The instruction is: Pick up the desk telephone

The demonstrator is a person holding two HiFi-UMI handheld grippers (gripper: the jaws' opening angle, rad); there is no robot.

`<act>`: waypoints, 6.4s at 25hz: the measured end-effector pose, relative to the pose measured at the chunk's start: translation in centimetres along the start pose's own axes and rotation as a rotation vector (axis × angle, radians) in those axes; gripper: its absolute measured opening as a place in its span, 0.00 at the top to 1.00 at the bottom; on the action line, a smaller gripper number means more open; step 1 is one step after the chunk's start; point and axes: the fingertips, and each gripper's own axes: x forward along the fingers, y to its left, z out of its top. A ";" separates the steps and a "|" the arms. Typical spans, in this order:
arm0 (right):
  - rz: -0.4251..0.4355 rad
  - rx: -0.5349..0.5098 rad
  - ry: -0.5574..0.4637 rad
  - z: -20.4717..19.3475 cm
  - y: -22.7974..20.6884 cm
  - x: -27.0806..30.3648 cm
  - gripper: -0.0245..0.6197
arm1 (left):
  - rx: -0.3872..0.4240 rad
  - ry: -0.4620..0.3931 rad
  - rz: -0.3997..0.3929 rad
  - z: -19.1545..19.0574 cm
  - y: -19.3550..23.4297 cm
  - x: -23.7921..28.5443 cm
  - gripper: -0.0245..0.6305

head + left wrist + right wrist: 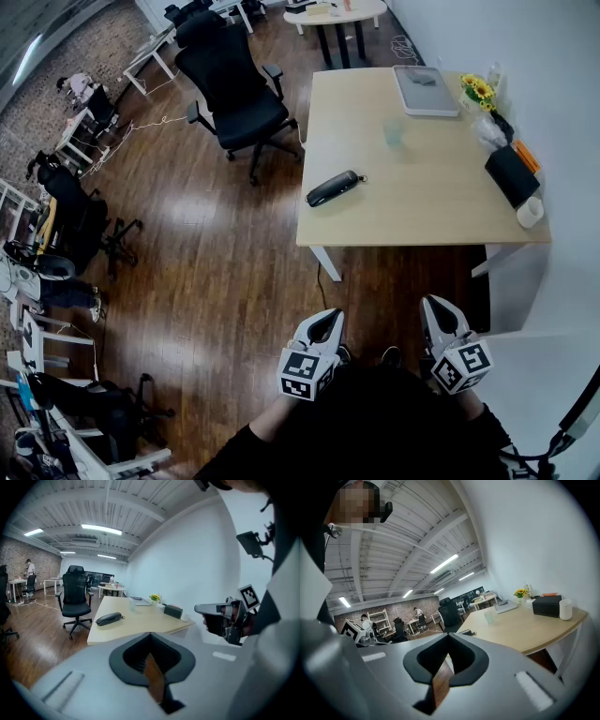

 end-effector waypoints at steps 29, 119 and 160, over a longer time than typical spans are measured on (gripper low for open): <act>0.028 0.045 0.002 1.8 -10.4 2.1 0.96 | -0.010 0.024 0.065 2.7 -2.0 8.5 0.96; -0.004 -0.042 0.038 14.7 -17.1 31.4 0.96 | 0.080 -0.299 -0.013 26.7 17.6 25.4 0.56; -0.013 -0.038 0.044 14.8 -17.6 31.1 0.96 | 0.099 -0.245 0.004 26.3 18.0 26.1 0.56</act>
